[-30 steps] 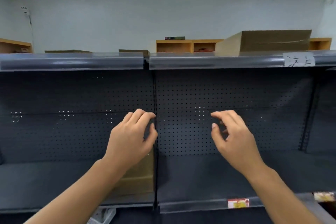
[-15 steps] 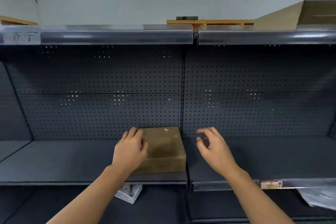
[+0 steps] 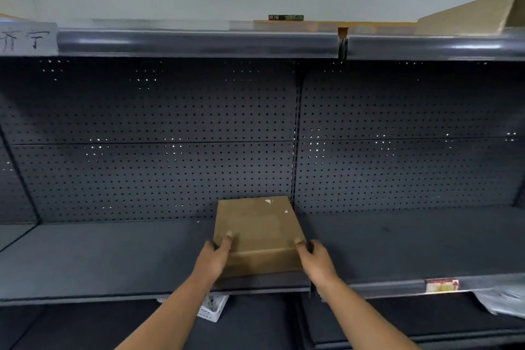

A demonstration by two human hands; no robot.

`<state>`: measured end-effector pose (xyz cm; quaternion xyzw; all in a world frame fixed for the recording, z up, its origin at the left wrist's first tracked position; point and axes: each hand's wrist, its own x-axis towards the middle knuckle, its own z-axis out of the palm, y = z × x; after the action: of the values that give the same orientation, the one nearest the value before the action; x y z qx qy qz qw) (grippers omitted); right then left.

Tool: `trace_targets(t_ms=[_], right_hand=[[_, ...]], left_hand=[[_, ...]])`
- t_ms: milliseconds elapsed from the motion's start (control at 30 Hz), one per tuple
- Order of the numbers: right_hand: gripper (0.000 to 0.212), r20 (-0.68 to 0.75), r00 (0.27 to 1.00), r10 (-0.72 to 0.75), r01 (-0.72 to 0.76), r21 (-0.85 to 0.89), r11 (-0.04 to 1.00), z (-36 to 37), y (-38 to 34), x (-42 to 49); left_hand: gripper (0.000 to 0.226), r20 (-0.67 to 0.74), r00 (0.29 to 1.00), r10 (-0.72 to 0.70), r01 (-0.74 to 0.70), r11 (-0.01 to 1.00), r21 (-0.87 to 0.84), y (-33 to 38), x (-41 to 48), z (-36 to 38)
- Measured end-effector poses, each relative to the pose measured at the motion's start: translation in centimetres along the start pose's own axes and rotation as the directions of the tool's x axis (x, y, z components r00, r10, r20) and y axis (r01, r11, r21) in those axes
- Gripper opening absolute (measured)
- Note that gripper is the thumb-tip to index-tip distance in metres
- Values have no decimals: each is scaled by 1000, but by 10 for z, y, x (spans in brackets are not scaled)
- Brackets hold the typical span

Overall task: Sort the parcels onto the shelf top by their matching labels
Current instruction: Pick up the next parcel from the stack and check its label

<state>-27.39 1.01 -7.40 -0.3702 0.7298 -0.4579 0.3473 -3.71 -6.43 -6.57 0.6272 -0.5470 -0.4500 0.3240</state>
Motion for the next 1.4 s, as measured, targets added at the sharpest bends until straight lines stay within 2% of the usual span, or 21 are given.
trace_targets(t_ms=[100, 200, 267, 367, 533, 667, 933, 1067, 1100, 1233, 1333, 1400], right_hand=[[89, -17, 1000, 18, -17, 63, 998, 9, 12, 7], [72, -45, 998, 35, -27, 165, 986, 6, 14, 5], [82, -49, 998, 33, -22, 210, 977, 4, 15, -2], [57, -96, 994, -47, 68, 233, 970, 1, 14, -20], [33, -97, 983, -155, 180, 372, 910, -25, -3, -52], [36, -126, 962, -241, 271, 468, 841, -59, -14, -75], [47, -174, 902, -395, 420, 558, 716, -116, -22, -123], [72, -184, 882, -433, 456, 568, 686, -139, -21, -134], [71, -190, 879, -436, 461, 572, 679, -143, -22, -136], [47, -197, 860, -470, 489, 582, 650, -152, -22, -140], [48, -194, 855, -482, 496, 579, 647, -157, -21, -141], [56, -188, 848, -495, 504, 573, 646, -160, -20, -141]], left_hand=[[83, -15, 1000, 1, -3, 996, -85, 1, -1, 1], [85, -10, 1000, 19, -20, 988, -154, -2, -6, 2], [81, -17, 999, 38, -41, 975, -217, -6, -11, 2], [71, -53, 994, 94, -106, 950, -293, -4, -24, -2], [62, -148, 968, 204, -248, 877, -412, 19, -73, 2], [63, -221, 932, 288, -360, 811, -462, 37, -118, 11], [68, -289, 835, 468, -550, 720, -423, 72, -185, 7], [68, -296, 798, 525, -603, 693, -396, 84, -205, 9], [68, -300, 793, 531, -609, 689, -392, 86, -208, 10], [66, -312, 781, 541, -625, 678, -388, 91, -221, 17], [67, -311, 782, 540, -623, 681, -385, 90, -225, 18], [68, -313, 781, 541, -625, 680, -384, 89, -227, 19]])
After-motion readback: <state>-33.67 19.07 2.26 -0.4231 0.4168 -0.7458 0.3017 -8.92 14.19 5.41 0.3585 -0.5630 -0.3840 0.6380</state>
